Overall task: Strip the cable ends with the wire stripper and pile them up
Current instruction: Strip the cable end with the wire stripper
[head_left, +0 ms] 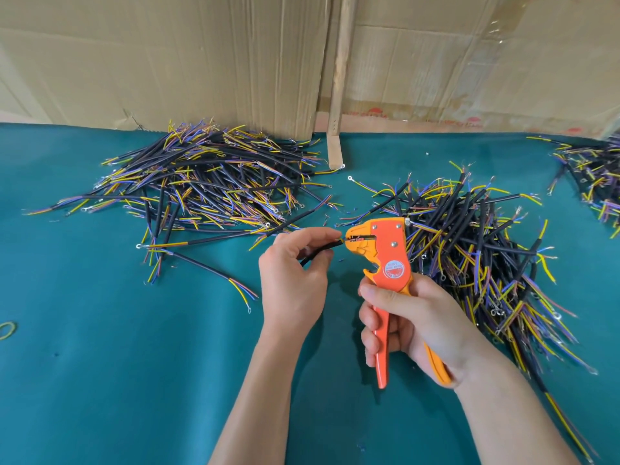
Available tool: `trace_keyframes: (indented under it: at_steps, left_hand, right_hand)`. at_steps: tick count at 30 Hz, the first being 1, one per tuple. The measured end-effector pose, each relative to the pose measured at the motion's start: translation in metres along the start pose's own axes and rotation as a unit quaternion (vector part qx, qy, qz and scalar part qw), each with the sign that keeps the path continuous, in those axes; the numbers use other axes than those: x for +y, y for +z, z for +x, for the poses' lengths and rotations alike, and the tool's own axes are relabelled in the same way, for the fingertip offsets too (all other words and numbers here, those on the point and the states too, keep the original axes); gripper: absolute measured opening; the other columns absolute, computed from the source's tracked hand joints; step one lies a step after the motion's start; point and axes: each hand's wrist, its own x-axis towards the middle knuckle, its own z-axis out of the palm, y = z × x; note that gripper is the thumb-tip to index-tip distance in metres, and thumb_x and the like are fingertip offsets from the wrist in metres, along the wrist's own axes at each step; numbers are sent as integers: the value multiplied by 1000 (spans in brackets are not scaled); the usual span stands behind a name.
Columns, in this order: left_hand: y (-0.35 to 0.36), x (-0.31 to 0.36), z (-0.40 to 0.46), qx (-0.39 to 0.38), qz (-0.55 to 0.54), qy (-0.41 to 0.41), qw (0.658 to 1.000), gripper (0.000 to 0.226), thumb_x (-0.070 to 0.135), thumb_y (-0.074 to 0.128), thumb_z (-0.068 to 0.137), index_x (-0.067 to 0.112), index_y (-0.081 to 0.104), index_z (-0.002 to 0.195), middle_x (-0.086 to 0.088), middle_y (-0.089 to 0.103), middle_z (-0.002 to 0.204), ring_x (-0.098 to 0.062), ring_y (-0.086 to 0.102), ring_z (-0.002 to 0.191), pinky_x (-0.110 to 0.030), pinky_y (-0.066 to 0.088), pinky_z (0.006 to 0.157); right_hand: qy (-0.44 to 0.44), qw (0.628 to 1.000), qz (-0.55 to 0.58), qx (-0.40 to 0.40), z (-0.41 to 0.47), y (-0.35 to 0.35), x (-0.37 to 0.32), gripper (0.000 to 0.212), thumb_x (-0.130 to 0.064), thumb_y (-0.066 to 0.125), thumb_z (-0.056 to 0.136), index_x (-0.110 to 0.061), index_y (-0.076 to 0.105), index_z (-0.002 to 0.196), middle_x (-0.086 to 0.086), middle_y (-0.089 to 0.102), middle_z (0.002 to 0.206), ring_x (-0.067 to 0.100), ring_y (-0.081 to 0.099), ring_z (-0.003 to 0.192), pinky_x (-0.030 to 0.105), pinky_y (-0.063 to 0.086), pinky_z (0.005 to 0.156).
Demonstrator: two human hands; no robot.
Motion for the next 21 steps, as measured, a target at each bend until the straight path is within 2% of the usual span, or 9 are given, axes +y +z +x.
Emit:
trace_keyframes:
  at_steps: [10, 13, 15, 18, 21]
  left_hand:
    - [0, 3, -1, 13, -1, 5, 1000, 48, -10, 71, 80, 36, 75, 90, 24, 70, 81, 2, 63, 83, -6, 44, 77]
    - [1, 2, -1, 9, 6, 13, 1000, 45, -8, 73, 80, 36, 77, 92, 16, 71, 85, 3, 64, 84, -5, 43, 78]
    - [2, 1, -2, 3, 10, 9, 1000, 41, -8, 74, 81, 30, 78, 96, 8, 72, 91, 5, 65, 85, -4, 43, 79]
    - [3, -1, -1, 9, -5, 4, 1000, 38, -7, 73, 82, 27, 78, 98, 6, 75, 93, -1, 69, 88, -8, 45, 81]
    - [4, -1, -4, 28, -12, 10, 999, 36, -5, 72, 84, 27, 77, 101, 10, 76, 91, -8, 70, 90, -19, 50, 84]
  right_hand:
    - [-1, 1000, 17, 20, 1, 4, 3, 29, -27, 77, 83, -15, 56, 68, 15, 46, 63, 27, 45, 47, 38, 48, 48]
    - [-10, 996, 37, 76, 5, 13, 7, 44, -29, 83, 80, -16, 46, 60, 8, 36, 54, 21, 34, 37, 28, 38, 41]
    - [-7, 994, 44, 95, 6, 16, 6, 45, -35, 79, 75, -18, 41, 60, 6, 32, 52, 19, 29, 34, 24, 33, 39]
    - [-5, 996, 79, 46, 4, 14, 4, 38, -23, 85, 77, -14, 48, 70, 9, 40, 56, 21, 36, 38, 29, 37, 42]
    - [-14, 991, 134, -19, 2, 9, 3, 23, -15, 82, 77, -10, 62, 87, 16, 52, 68, 29, 51, 52, 40, 49, 53]
